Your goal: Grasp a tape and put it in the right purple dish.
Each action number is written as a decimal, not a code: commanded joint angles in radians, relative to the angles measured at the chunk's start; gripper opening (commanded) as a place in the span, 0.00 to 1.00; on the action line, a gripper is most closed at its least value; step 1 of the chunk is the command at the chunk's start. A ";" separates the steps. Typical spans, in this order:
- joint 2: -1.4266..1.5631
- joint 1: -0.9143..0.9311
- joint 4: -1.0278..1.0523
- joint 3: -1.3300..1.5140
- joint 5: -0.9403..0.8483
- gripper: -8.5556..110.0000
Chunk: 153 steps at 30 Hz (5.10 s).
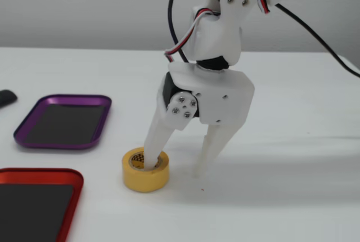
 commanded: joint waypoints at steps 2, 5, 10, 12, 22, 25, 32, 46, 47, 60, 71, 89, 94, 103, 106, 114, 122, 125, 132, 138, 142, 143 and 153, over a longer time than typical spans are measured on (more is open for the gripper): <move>-0.058 0.000 -0.011 -0.049 -0.005 0.23; -0.061 0.000 -0.009 -0.060 -0.005 0.17; -0.058 -0.011 -0.009 -0.060 -0.002 0.07; -0.055 -0.015 0.017 -0.060 -0.003 0.07; 0.446 -0.015 0.117 -0.072 -0.003 0.07; 0.660 -0.002 0.101 -0.009 -0.006 0.07; 0.884 0.003 -0.227 0.345 -0.270 0.07; 0.571 0.135 -0.854 0.495 -0.351 0.07; 0.512 0.137 -0.853 0.453 -0.350 0.07; 0.087 0.268 -0.667 -0.034 -0.252 0.07; 0.060 0.308 -0.589 -0.161 -0.252 0.07; 0.057 0.334 -0.589 -0.152 -0.278 0.07; 0.058 0.333 -0.571 -0.146 -0.331 0.08; 0.058 0.333 -0.499 -0.156 -0.333 0.10; 0.060 0.333 -0.497 -0.155 -0.327 0.14; 0.078 0.330 -0.474 -0.147 -0.322 0.16; 0.354 0.344 -0.100 -0.192 -0.137 0.23; 0.534 0.344 0.021 -0.187 -0.058 0.24; 1.008 0.336 0.253 -0.049 0.158 0.24; 1.408 0.334 0.288 0.325 0.218 0.25; 1.658 0.333 0.258 0.600 0.219 0.25; 1.715 0.333 0.239 0.666 0.219 0.25; 2.000 0.258 0.179 1.177 0.230 0.25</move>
